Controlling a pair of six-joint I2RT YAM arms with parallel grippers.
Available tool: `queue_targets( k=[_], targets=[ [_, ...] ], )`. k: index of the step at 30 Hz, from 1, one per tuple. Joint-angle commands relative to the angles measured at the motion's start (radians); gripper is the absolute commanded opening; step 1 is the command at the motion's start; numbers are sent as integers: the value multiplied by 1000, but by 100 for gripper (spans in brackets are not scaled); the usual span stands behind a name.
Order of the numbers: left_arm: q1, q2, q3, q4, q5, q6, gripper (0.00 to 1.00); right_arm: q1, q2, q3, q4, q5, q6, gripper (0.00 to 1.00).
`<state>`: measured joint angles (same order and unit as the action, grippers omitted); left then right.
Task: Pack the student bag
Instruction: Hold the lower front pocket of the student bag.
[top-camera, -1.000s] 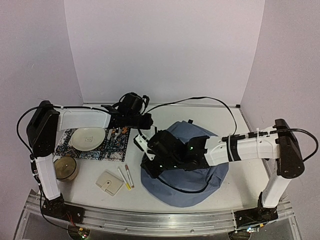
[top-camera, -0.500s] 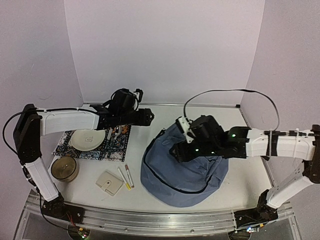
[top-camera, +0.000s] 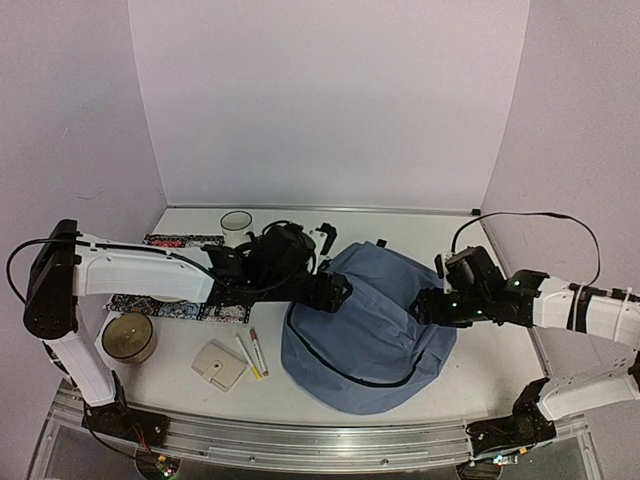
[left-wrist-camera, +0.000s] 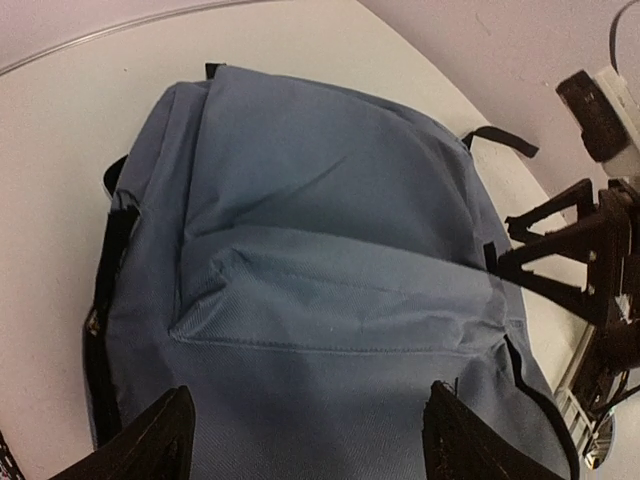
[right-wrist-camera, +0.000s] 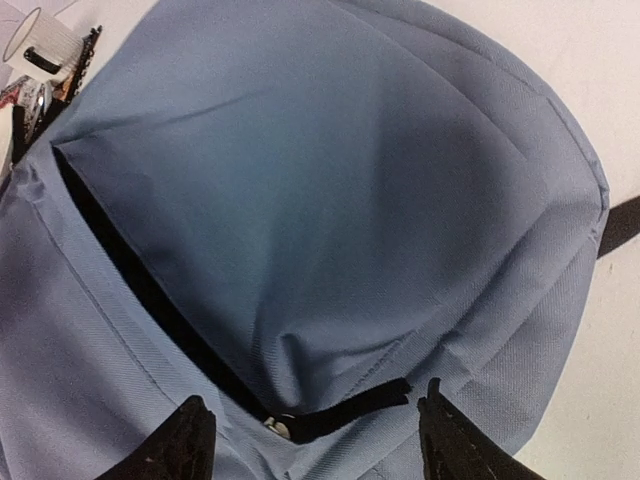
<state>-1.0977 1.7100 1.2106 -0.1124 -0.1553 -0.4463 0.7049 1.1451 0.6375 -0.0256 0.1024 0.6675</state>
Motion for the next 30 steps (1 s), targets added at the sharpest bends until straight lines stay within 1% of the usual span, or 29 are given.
queue_targets(
  k=[1,4,11,14,17,19,23,26,27,28,30],
  targets=[
    [-24,-3,-80,-6,-65,-13,76,-26,-25,-56,52,-59,106,64],
    [-35,0,-154,-3,-115,-29,72,-31,-13,-84,94,-73,152,59],
    [-37,11,-281,40,-208,-31,65,-32,11,-127,204,-125,193,55],
    [-37,3,-304,87,-203,-23,63,-31,10,-122,234,-129,185,54],
    [-43,-28,-306,112,-198,-7,64,-32,13,-103,247,-127,163,51],
    [-54,-62,-305,146,-200,18,66,-32,20,-89,248,-117,154,46],
    [-67,-140,-294,188,-196,72,69,-32,30,-65,242,-103,138,30],
    [-67,-173,-261,196,-186,99,70,-32,28,-40,221,-105,117,9],
    [-68,-176,-246,198,-180,102,70,-32,22,-30,210,-107,109,4],
    [-68,-176,-229,200,-174,106,70,-32,17,-18,200,-108,100,1],
    [-69,-162,-198,206,-158,114,70,-32,12,12,179,-124,74,0]
  ],
)
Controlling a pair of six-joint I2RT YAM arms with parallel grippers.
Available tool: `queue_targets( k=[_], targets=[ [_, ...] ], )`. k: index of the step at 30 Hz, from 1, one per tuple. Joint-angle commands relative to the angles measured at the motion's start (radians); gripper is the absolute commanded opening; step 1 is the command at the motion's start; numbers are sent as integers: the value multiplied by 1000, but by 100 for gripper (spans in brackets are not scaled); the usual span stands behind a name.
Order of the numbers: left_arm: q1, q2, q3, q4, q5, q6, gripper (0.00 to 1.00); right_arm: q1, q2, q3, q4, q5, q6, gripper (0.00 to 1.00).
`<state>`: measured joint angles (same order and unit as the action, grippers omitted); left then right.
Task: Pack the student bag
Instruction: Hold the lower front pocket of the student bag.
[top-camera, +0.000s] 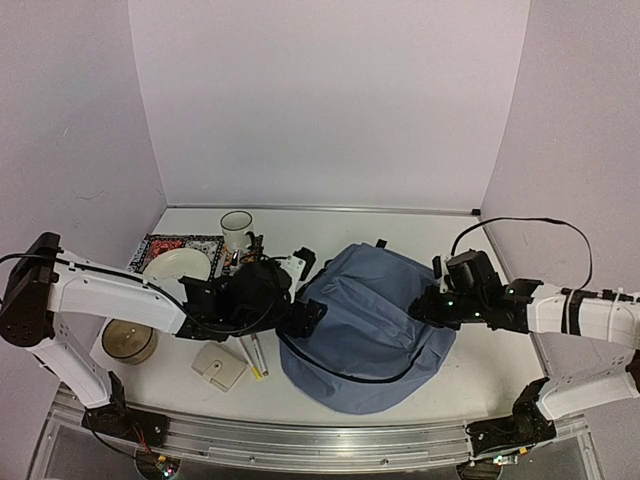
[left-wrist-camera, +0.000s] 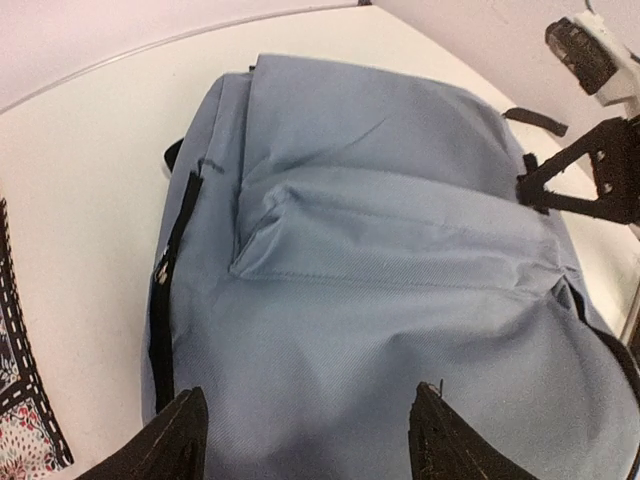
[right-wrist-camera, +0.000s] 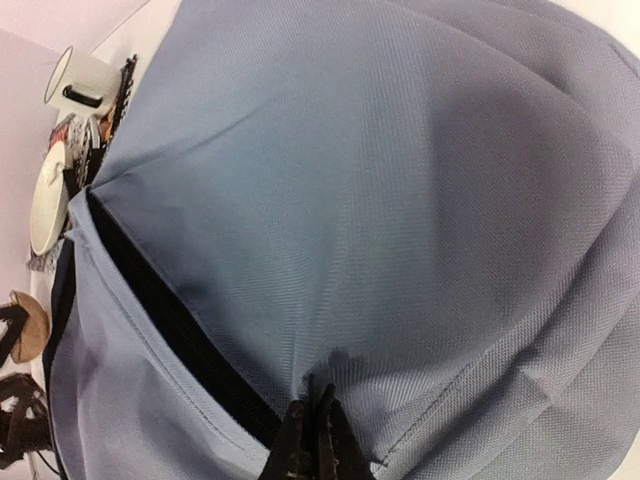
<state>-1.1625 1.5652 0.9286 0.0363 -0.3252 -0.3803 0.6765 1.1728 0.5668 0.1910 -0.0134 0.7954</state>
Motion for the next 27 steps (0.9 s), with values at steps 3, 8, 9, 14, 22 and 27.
queue_targets(
  k=[3,8,9,14,22,27],
  targets=[
    [-4,39,133,78,36,63,71,-2,4,131,-54,-43,-86,0],
    [-8,165,240,128,119,70,70,4,78,201,-61,-78,-119,0],
    [-14,201,264,132,128,72,70,9,89,209,-61,-77,-120,0],
    [-56,329,336,140,134,77,69,55,153,279,-79,-70,-141,0],
    [-70,365,276,219,155,18,63,86,308,420,-137,-4,-186,4],
    [-86,412,221,279,162,-51,54,96,362,466,-152,3,-198,5]
  ],
)
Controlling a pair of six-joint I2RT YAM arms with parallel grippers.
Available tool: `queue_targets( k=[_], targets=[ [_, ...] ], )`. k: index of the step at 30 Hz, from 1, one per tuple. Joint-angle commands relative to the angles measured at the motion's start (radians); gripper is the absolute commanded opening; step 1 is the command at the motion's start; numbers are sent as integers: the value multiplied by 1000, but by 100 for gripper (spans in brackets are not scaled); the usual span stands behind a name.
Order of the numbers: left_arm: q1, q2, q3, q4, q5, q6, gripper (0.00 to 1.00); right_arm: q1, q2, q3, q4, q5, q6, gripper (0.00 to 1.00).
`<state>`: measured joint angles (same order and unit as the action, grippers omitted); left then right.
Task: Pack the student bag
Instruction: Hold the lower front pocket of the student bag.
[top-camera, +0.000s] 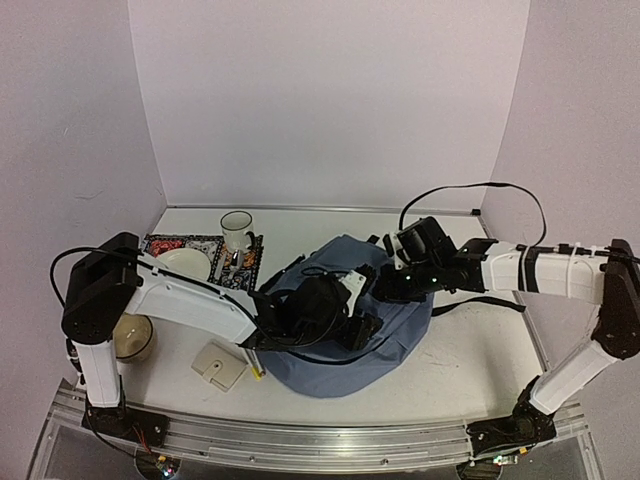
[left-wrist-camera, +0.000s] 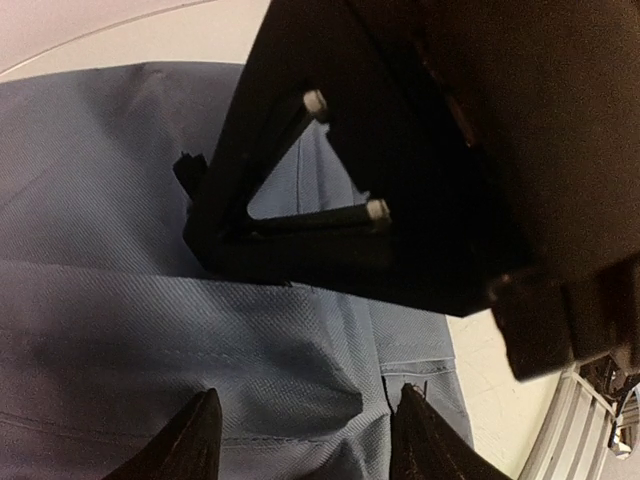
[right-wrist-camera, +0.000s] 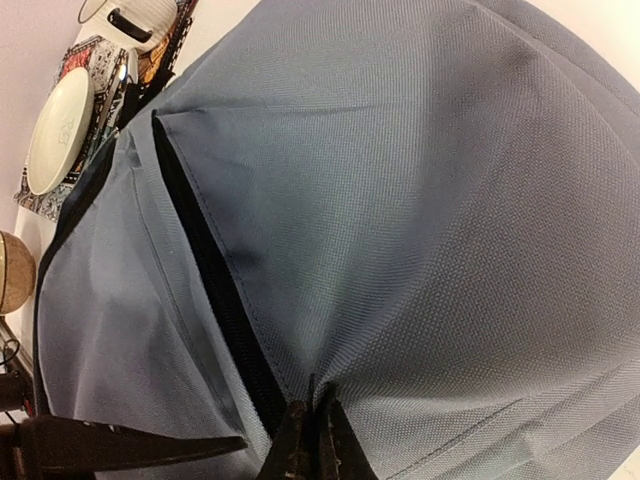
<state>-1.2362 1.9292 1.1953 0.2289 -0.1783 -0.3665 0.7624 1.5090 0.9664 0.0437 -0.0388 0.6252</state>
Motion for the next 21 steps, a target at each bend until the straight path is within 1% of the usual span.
queue_targets(
  k=[1,7,9,12,13,16,18,21],
  targets=[
    [-15,60,-50,95,16,-72,53,14,35,73,-4,24,-31,5],
    [-29,137,-41,130,22,-106,40,37,89,147,-7,-3,-56,12],
    [-35,135,-44,141,39,-103,38,39,88,156,-8,-1,-61,14],
    [-43,98,-62,149,19,-98,37,39,68,156,-7,6,-68,20],
    [-43,81,-72,150,1,-98,37,39,60,152,-8,9,-69,24],
    [-43,16,-96,150,-56,-86,40,38,23,132,-10,26,-72,42],
    [-42,-24,-105,148,-89,-81,42,38,-8,112,-14,39,-71,50],
    [-37,-78,-115,145,-126,-70,44,34,-71,73,-26,105,-75,56]
  ],
)
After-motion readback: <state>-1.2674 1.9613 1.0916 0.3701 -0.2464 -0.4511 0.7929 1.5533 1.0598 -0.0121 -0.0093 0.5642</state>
